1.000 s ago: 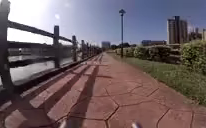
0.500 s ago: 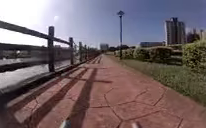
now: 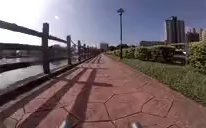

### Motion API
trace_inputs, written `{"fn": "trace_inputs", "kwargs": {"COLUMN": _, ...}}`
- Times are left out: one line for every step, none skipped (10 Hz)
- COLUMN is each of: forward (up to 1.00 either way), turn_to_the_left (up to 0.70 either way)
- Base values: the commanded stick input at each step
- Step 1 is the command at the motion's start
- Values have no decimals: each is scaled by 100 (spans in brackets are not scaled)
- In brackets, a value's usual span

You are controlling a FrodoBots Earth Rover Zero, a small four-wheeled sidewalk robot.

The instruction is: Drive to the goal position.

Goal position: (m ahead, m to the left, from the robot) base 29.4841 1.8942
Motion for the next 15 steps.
{"fn": "trace_inputs", "kwargs": {"forward": 50, "turn_to_the_left": 0}}
{"fn": "trace_inputs", "kwargs": {"forward": 50, "turn_to_the_left": 0}}
{"fn": "trace_inputs", "kwargs": {"forward": 50, "turn_to_the_left": 0}}
{"fn": "trace_inputs", "kwargs": {"forward": 50, "turn_to_the_left": 0}}
{"fn": "trace_inputs", "kwargs": {"forward": 50, "turn_to_the_left": 0}}
{"fn": "trace_inputs", "kwargs": {"forward": 50, "turn_to_the_left": 0}}
{"fn": "trace_inputs", "kwargs": {"forward": 50, "turn_to_the_left": 0}}
{"fn": "trace_inputs", "kwargs": {"forward": 50, "turn_to_the_left": 0}}
{"fn": "trace_inputs", "kwargs": {"forward": 50, "turn_to_the_left": 0}}
{"fn": "trace_inputs", "kwargs": {"forward": 50, "turn_to_the_left": 0}}
{"fn": "trace_inputs", "kwargs": {"forward": 50, "turn_to_the_left": 0}}
{"fn": "trace_inputs", "kwargs": {"forward": 50, "turn_to_the_left": 0}}
{"fn": "trace_inputs", "kwargs": {"forward": 50, "turn_to_the_left": 0}}
{"fn": "trace_inputs", "kwargs": {"forward": 50, "turn_to_the_left": 0}}
{"fn": "trace_inputs", "kwargs": {"forward": 50, "turn_to_the_left": 0}}
